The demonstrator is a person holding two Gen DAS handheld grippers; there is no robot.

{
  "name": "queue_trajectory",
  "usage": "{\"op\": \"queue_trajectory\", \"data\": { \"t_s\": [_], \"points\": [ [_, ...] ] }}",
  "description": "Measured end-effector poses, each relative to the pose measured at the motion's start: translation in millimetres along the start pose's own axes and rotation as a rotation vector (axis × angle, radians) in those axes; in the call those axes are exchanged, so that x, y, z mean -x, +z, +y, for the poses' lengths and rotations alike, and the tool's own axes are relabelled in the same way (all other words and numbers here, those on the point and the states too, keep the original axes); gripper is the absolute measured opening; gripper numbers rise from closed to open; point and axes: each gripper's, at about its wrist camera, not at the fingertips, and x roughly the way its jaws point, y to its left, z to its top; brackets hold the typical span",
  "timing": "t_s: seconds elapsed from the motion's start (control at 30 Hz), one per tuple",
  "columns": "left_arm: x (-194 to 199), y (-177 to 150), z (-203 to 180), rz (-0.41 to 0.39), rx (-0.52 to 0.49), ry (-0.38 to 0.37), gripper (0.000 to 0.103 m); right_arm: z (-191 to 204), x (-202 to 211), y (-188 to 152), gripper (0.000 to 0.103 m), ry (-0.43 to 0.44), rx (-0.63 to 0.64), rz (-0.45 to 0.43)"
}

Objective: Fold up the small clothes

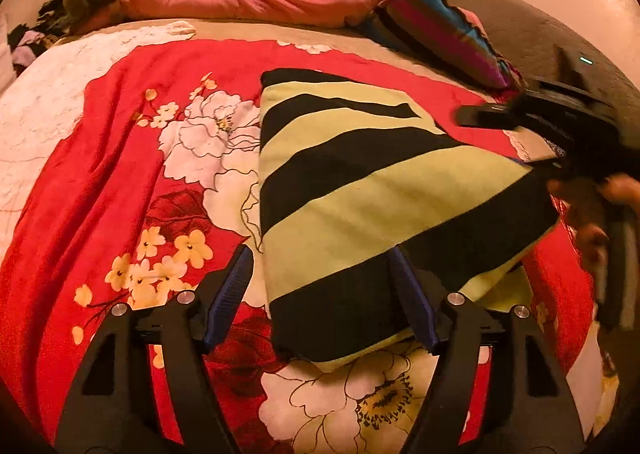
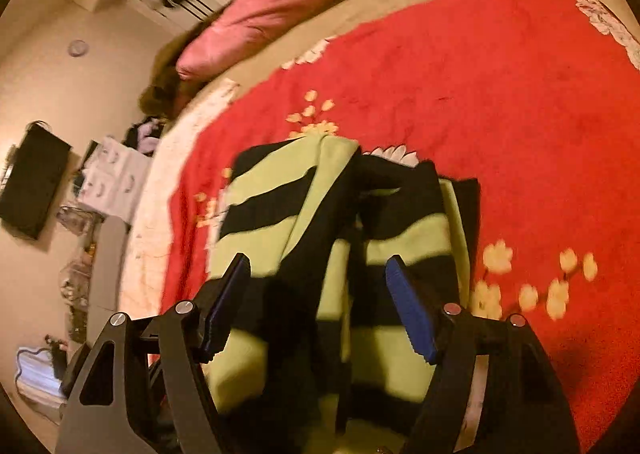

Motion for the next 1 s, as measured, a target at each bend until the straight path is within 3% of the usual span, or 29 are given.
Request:
{"op": "queue_trajectory", "data": {
  "t_s": [0.13, 0.3, 0.47, 0.57, 0.63, 0.8, 1.0],
  "points": [
    [-2, -3, -4, 0.000, -0.025, -0.020, 0.064, -8, -20, 3, 0.039, 0.002, -0.015, 0.070],
    [-3, -2, -7, 0.004, -0.035, -0.036, 0.064, 19, -20, -6, 0.031, -0.060, 0.128, 0.054],
    [1, -1, -7, -0.008, -0.022, -0.042, 0.065, 37, -11, -17, 0.012, -0.076, 0.259, -0.023],
    [10, 1, -6, -0.041, -0.013, -0.057, 0.065, 47, 17, -19, 0.009, 0.001, 0.299, -0.106],
    [15, 2, -7, -0.059, -0.009, -0.065, 0.070, 44, 39, -25, 0.007, 0.006, 0.314, -0.157],
    [12, 1, -13, -0.042, -0.022, -0.083, 0.070, 8, 40, -35, 0.007, -0.091, 0.274, -0.129],
    [-2, -6, -22, 0.026, -0.052, -0.090, 0.072, -36, 23, -42, 0.007, -0.119, 0.163, -0.118]
  ]
}}
